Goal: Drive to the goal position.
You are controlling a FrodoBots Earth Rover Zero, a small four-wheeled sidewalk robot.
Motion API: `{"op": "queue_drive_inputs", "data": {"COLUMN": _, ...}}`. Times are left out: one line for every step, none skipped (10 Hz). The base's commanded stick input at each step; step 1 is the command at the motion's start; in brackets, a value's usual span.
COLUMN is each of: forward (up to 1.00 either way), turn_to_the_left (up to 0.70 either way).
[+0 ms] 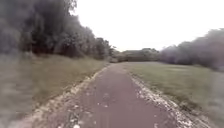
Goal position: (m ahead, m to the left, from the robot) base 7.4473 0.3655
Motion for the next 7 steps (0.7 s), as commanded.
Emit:
{"op": "queue_drive_inputs", "data": {"forward": 1.00, "turn_to_the_left": 0.00}}
{"op": "queue_drive_inputs", "data": {"forward": 1.00, "turn_to_the_left": 0.00}}
{"op": "queue_drive_inputs", "data": {"forward": 1.00, "turn_to_the_left": 0.00}}
{"op": "queue_drive_inputs", "data": {"forward": 1.00, "turn_to_the_left": 0.00}}
{"op": "queue_drive_inputs", "data": {"forward": 1.00, "turn_to_the_left": 0.00}}
{"op": "queue_drive_inputs", "data": {"forward": 1.00, "turn_to_the_left": 0.00}}
{"op": "queue_drive_inputs", "data": {"forward": 1.00, "turn_to_the_left": 0.00}}
